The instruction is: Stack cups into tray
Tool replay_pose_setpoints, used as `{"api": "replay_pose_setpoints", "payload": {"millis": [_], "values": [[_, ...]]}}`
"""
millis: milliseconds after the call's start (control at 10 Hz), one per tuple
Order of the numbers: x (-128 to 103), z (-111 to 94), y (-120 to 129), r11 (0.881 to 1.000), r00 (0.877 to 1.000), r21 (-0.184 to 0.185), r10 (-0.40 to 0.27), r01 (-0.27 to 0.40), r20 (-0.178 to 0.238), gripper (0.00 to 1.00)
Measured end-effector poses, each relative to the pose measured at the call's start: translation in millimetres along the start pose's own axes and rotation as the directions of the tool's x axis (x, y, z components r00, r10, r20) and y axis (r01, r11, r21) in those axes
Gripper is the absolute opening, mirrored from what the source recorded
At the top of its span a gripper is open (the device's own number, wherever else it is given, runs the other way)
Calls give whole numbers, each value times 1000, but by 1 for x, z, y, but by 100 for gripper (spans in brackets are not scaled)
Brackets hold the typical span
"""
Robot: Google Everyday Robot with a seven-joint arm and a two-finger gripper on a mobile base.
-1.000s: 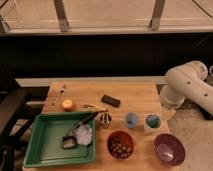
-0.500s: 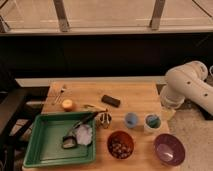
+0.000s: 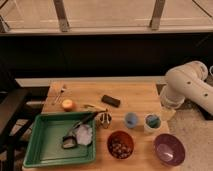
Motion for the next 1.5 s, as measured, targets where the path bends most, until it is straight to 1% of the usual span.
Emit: {"api": "replay_pose_setpoints", "payload": {"millis": [800,900,1000,1100,1200,1300,1400,1500], "values": [[0,0,0,1000,1000,0,0,0,0,65],[0,-1,0,1000,1000,4,-10,10,-5,65],[-3,-7,0,999,999,16,-45,45,-23,65],[-11,-18,-2,994,994,30,-104,106,-43,65],[-26,-30,-4,984,984,42,-170,172,-57,65],[-43,-38,-3,971,971,45,-232,235,-63,65],[-65,-43,1,955,955,43,-291,293,-60,65],[-95,-45,3,932,933,43,-358,359,-42,65]]}}
